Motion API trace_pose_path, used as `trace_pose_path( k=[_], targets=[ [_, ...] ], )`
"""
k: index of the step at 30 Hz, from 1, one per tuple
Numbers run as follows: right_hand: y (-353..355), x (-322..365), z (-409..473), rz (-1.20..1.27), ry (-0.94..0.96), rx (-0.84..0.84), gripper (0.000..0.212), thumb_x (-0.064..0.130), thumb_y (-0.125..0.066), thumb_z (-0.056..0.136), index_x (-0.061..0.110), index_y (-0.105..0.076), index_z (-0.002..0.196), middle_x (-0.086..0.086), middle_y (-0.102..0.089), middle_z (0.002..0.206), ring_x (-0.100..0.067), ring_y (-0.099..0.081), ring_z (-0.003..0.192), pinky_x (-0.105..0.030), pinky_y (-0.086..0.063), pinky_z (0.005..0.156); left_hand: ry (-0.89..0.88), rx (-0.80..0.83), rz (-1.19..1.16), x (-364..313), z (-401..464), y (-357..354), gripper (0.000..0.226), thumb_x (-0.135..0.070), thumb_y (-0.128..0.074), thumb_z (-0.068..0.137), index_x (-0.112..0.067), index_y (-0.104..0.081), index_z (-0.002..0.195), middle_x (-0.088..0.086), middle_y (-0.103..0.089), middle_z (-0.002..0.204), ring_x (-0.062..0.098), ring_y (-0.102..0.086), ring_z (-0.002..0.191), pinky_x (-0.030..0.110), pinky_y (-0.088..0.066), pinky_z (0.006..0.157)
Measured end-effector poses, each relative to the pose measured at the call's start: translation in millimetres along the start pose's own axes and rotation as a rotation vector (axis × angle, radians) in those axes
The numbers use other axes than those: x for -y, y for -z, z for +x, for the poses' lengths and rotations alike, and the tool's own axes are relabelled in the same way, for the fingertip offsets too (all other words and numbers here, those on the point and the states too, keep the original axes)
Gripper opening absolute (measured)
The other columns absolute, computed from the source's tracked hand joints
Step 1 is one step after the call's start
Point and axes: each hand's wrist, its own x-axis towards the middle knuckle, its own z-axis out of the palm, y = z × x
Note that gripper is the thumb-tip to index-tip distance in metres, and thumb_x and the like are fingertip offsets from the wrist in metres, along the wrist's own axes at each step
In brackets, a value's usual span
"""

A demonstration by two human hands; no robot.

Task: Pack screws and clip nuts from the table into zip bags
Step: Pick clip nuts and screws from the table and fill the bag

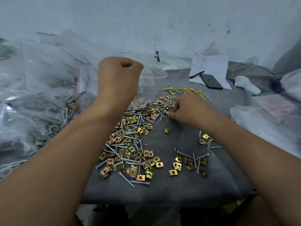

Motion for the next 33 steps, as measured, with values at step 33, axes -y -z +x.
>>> trace_pose_path(
  k=[33],
  targets=[
    [-13,27,-11,0.141,-0.010,-0.060,0.028,0.042,-0.080,0.085,0.015,-0.077,0.087,-0.006,-0.071,0.082,-0.028,-0.070,0.083,-0.041,-0.060,0.076,0.042,-0.053,0.064,2,-1,-5,0.032,-0.024,-0.062,0.092,0.005,-0.074,0.089,0.013,-0.052,0.071,0.019,-0.040,0.067,0.029,-0.039,0.060]
  ],
)
